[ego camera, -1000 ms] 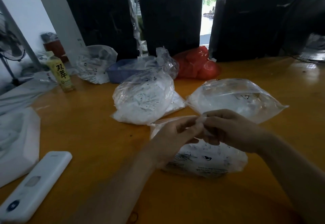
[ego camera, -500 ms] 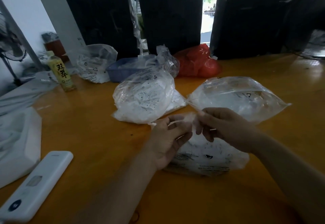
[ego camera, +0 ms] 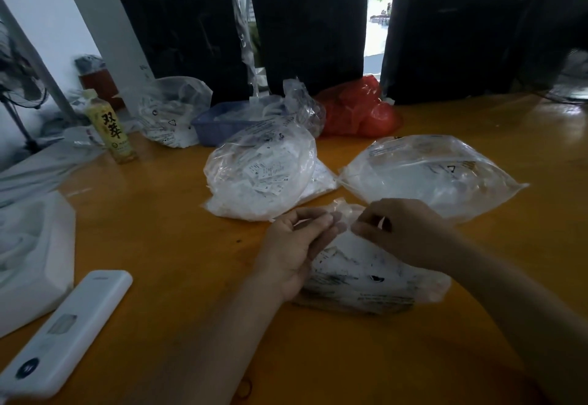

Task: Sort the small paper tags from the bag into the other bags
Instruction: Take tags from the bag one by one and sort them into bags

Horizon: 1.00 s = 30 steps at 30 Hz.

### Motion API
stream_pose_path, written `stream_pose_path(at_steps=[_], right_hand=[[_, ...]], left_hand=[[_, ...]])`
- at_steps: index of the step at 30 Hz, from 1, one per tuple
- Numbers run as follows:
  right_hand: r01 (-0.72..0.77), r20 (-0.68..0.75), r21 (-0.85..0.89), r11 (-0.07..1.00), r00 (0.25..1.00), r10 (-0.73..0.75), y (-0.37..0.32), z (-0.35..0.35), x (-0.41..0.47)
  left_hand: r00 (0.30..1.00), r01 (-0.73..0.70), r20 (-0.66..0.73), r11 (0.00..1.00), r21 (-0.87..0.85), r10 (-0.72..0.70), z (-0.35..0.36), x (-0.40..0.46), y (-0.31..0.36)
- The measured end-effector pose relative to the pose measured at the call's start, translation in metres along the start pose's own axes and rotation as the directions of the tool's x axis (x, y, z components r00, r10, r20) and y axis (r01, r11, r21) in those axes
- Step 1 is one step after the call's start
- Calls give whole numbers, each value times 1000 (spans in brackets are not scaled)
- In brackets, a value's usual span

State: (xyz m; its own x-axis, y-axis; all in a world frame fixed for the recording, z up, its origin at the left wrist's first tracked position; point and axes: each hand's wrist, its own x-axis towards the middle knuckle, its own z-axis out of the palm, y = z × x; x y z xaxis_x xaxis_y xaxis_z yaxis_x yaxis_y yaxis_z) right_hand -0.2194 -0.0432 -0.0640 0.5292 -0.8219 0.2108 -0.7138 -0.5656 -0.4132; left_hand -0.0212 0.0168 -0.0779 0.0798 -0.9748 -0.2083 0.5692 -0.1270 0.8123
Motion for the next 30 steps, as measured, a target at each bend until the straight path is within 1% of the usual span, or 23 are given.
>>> stream_pose_path(at_steps=[2,3,4,7,10,12,13,14,15,16,17,18,19,21,23,25,28,30], right_hand=[[27,160,-136,990,987,-5,2,3,1],[28,198,-165,986,980,5,2,4,1],[33,202,-175,984,979,3,2,5,2],[67,142,-153,986,989,-45,3,3,1],[43,95,-105,994,995,-33,3,-1,1],[-18,-9,30,999,1000,19,3,-3,1],[-68,-66,137,988,995,78,4,-4,1],[-129,-96,282,951,982,162,4,-6,2],[-188,-80,460,868,965,251,4,-9,1],[-231,-24,627,744,949,314,3,-12,0],[-251,39,752,610,940,339,3,-16,-1],[-255,88,834,488,937,339,3,-18,-2],[-254,121,885,391,935,335,3,-20,-2],[-248,152,929,273,931,331,1,-20,-2],[-231,154,950,208,932,328,0,-20,0],[-201,139,963,178,940,311,0,-19,1],[-147,97,976,159,952,289,0,-20,2],[-119,64,974,193,960,271,-2,-20,1]], left_hand=[[1000,-4,-8,998,-66,4,0,0,1],[1000,-9,-8,996,-90,8,0,0,1],[1000,-12,-3,994,-105,12,0,0,1],[1000,-4,-1,992,-129,3,0,0,2],[1000,-6,-9,994,-113,5,-1,2,1],[1000,-7,3,996,-83,7,-1,2,0],[1000,-4,8,997,-79,5,-1,2,1],[1000,-1,9,996,-87,2,-1,2,1],[1000,2,10,995,-101,-1,-1,2,1],[1000,4,12,993,-116,-3,-1,2,2],[1000,6,17,992,-130,-4,-1,2,2],[1000,7,22,990,-139,-4,0,2,2],[1000,6,25,990,-141,-3,0,2,1],[1000,1,26,992,-125,3,1,1,1],[1000,-2,29,995,-102,5,1,1,0],[999,-2,35,996,-90,5,1,2,-1],[998,4,59,996,-84,1,0,2,-1],[997,5,74,997,-81,1,0,2,-1]])
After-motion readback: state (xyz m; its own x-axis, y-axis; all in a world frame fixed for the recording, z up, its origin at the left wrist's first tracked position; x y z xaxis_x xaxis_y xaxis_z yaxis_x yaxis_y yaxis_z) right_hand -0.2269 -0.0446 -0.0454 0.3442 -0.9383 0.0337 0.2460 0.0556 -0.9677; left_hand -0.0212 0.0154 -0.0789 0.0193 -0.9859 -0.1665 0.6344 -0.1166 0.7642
